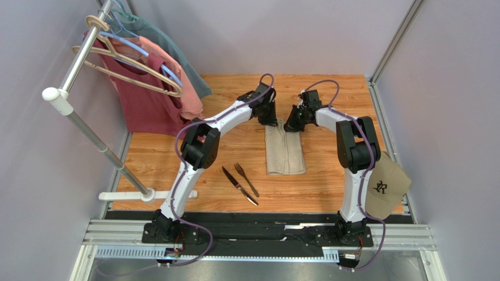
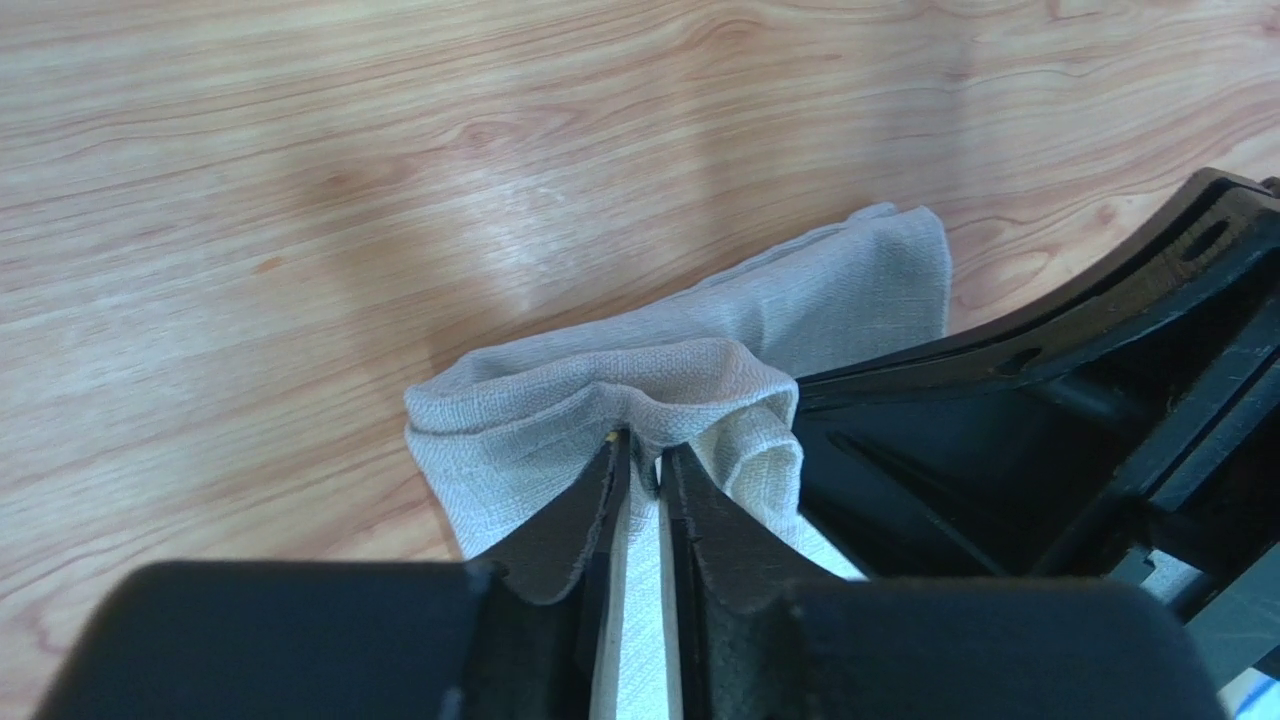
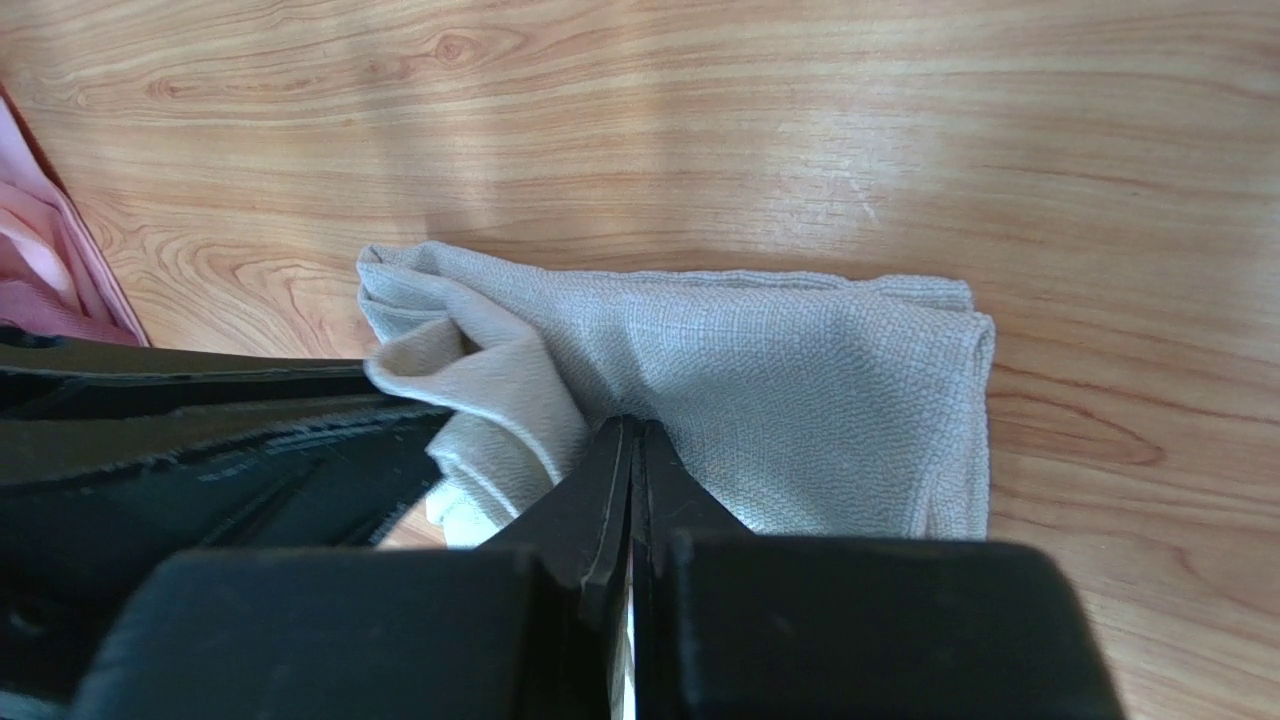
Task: Fold the napkin into a case and place the utensils inside
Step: Smooth out the 2/3-rectangle-folded napkin at the center of the board.
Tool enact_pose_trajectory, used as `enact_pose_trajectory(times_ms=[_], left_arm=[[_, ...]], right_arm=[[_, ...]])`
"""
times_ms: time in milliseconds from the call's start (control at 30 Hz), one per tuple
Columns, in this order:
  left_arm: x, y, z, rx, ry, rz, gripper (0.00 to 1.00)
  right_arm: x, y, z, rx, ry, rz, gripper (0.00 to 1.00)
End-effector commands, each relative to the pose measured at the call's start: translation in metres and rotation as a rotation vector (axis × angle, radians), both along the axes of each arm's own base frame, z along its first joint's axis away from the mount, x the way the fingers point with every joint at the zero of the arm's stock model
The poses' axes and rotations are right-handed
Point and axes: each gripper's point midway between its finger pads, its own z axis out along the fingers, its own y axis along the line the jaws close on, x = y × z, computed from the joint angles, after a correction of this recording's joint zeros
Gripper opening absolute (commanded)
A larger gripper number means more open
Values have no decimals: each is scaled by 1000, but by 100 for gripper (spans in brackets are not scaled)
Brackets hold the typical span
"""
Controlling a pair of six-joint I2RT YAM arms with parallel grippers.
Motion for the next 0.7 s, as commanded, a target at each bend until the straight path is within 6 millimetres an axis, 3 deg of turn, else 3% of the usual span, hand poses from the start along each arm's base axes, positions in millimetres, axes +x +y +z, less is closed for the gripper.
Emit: enact_pose_trajectory(times_ms=[0, 200, 233, 333, 500, 667], left_arm=[[2, -23, 24, -108, -58, -30, 23], [-1, -23, 19, -117, -58, -45, 25], [-4, -22, 13, -113, -54, -46, 27], [-6, -20, 16, -120, -70, -56, 33], [-6, -15, 36, -114, -105, -58, 43], [-14, -18, 54, -179, -126, -90, 42]], right_arm=[[8, -1, -1, -28, -18, 9, 0], [16, -18, 28, -37, -45, -32, 0], [18, -22, 39, -40, -67, -40, 0], [18, -31, 50, -55, -71, -43, 0], [2, -28, 57, -31, -74, -24, 0], [-3, -31, 58, -44, -87, -15, 0]])
